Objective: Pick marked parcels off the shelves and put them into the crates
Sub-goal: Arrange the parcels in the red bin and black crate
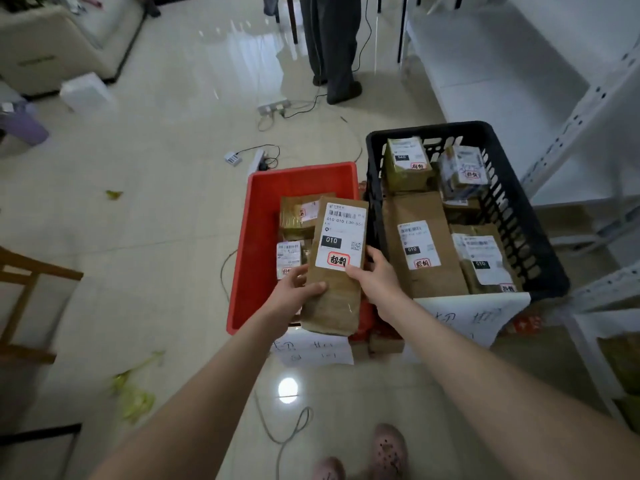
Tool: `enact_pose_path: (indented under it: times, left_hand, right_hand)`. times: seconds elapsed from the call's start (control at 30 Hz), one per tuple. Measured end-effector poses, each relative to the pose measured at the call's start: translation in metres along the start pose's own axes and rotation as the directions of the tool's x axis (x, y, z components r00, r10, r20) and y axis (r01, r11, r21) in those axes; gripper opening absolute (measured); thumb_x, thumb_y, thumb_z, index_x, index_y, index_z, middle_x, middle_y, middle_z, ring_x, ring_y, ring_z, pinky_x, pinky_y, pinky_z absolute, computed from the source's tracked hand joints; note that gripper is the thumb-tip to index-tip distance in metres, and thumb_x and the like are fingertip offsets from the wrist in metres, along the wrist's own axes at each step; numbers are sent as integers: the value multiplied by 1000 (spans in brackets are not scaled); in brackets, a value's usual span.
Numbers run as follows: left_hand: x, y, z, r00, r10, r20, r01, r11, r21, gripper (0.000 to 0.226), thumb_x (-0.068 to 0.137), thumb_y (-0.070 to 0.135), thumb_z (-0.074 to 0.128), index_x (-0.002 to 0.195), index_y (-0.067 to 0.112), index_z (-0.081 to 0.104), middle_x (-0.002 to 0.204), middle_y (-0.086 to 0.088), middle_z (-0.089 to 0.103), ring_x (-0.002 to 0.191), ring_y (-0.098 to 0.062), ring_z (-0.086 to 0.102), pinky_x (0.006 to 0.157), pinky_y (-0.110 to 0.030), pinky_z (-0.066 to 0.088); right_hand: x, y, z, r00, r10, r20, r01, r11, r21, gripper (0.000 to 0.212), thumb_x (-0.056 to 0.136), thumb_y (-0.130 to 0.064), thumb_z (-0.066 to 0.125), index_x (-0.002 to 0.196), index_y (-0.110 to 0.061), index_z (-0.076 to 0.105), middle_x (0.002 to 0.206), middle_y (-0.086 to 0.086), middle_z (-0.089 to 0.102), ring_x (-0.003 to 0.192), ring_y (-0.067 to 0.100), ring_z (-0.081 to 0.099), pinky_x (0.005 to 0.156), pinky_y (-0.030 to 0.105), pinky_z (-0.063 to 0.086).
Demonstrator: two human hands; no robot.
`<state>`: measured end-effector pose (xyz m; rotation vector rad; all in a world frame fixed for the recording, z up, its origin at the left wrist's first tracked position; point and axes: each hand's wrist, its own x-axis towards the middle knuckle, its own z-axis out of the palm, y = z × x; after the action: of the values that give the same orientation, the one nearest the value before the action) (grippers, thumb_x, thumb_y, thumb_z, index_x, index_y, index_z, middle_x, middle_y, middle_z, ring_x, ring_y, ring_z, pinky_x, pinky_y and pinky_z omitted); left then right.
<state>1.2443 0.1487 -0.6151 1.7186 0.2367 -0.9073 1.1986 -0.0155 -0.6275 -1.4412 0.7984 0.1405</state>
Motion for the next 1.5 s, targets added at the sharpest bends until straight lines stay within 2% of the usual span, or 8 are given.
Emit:
enact_pose_path:
  times: [0.37,0.53,0.73,0.9,1.07,1.27,1.33,1.5]
  left_hand:
    - [93,19,-41,998,64,13,-65,995,69,45,93,10,56,134,28,49,122,4,60,95,-11,63,68,-24,52]
    - [182,22,-71,993,114,-25,-94,908,408,49,91,7,53,135,28,51,129,-2,61,112,-20,58,98,-38,48]
    - [248,14,-92,991,122,49,-117,656,746,78,84,29,68,150,25,25,143,-7,45,126,-26,48,99,-37,43]
    - [253,-3,-97,990,141,-7,-72,545,836,96,80,34,73,152,29,10,157,-3,20,142,-25,27,110,-53,31]
    - [227,-19,-106,898,11,-440,154,929,338,90,85,18,68,153,10,10,157,-15,16,143,-28,23,113,-38,26]
    - [223,-31,-105,844,-438,-309,350,887,-300,55,89,24,63,132,5,33,110,-8,55,95,-23,56,82,-42,49]
    - [226,-28,-106,851,-436,-294,340,882,-325,40,91,22,61,119,8,36,92,-3,53,78,-17,55,71,-38,49]
    - [219,-18,-114,860,-334,-387,263,938,-225,61,93,30,56,142,5,30,120,-9,56,104,-24,57,96,-39,47]
  right_hand:
    - [89,-18,48,999,36,-37,-40,990,-137,66,89,-11,65,146,-28,35,128,1,59,104,15,57,84,35,54]
    - [151,10,95,980,166,-108,-174,983,-64,71,82,-4,65,142,-32,39,122,-1,62,108,21,60,90,47,54]
    - [195,36,145,961,261,-86,-262,965,3,66,82,1,66,137,-24,43,116,0,58,102,20,61,80,41,58]
    - [207,32,138,964,181,-197,-235,926,-296,72,78,-16,74,141,-21,40,129,4,55,116,24,55,97,38,47]
    - [234,-4,114,978,-93,-188,-69,703,-708,91,83,-34,70,153,-21,14,159,4,15,141,30,27,111,38,29]
    - [272,-20,126,999,-4,32,29,545,-838,94,83,-51,65,154,-25,9,161,2,9,148,30,6,115,44,21]
    - [270,-19,124,1000,-23,5,16,552,-834,90,81,-52,67,152,-28,17,153,6,27,139,33,26,109,42,30]
    - [230,-10,107,993,8,-116,-97,613,-784,93,77,-56,69,151,-33,16,135,10,35,122,33,43,99,40,40]
